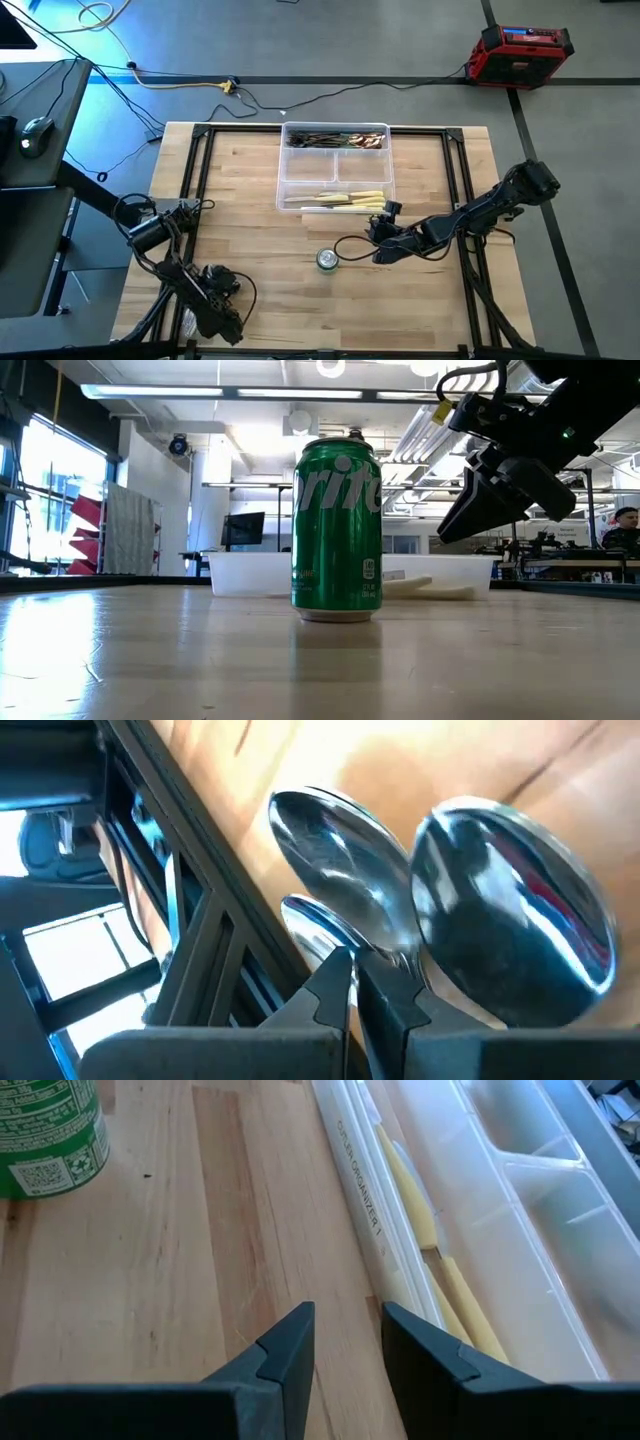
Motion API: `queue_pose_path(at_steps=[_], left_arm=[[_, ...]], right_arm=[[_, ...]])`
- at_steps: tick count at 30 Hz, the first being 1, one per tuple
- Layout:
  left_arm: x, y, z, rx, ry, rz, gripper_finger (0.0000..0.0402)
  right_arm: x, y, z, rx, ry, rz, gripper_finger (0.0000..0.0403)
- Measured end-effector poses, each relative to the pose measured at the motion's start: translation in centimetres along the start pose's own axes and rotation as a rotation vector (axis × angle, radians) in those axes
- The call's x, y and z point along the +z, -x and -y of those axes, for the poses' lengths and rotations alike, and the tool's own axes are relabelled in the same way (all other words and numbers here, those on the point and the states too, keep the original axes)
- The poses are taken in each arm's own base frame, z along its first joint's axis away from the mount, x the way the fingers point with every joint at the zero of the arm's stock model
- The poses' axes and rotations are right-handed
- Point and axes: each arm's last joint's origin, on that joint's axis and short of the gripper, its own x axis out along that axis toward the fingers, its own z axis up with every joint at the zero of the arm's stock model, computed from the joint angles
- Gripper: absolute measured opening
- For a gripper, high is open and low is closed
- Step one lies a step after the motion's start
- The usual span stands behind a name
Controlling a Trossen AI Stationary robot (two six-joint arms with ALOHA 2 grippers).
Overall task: Sort silverware
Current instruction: Put the silver spoon into the silverware tray
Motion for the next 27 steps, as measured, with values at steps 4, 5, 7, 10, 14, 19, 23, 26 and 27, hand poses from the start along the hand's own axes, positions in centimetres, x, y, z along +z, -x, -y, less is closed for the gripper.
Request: queue_pose_path(at_steps=[4, 5, 7, 10, 14, 19, 23, 26, 27], left_arm=[[0.9, -0.8, 0.0, 0.015, 0.000, -0.005, 0.0000], [1.1, -1.1, 0.0, 0.017, -0.004, -0.009, 0.0000], [1.6, -1.4, -0.2, 0.028, -0.012, -0.010, 0.0000], [2.4, -1.6, -0.4, 0.047, -0.003, 0.023, 0.0000], [3.8, -1.5, -0.4, 0.056, 0.019, 0.072, 0.0000], [5.4, -1.4, -0.5, 0.063, 0.023, 0.106, 0.0000], [7.1, -1.3, -0.6, 0.070, 0.029, 0.146, 0.0000], [8.5, -1.3, -0.7, 0.076, 0.023, 0.169, 0.0000], [9.0, -1.3, -0.8, 0.079, 0.019, 0.175, 0.0000]], right_arm=[[0.0, 0.0, 0.0, 0.000, 0.000, 0.000, 0.0103], [0.0, 0.0, 0.0, 0.000, 0.000, 0.000, 0.0103], [0.0, 0.0, 0.0, 0.000, 0.000, 0.000, 0.0103], [0.0, 0.0, 0.0, 0.000, 0.000, 0.000, 0.0103], [0.0, 0.0, 0.0, 0.001, 0.000, 0.000, 0.0103], [0.0, 0.0, 0.0, 0.007, 0.000, -0.002, 0.0103], [0.0, 0.0, 0.0, 0.010, 0.000, -0.002, 0.0103], [0.0, 0.0, -0.1, 0.023, 0.000, -0.006, 0.0103], [0.0, 0.0, -0.1, 0.025, 0.000, -0.007, 0.0103]])
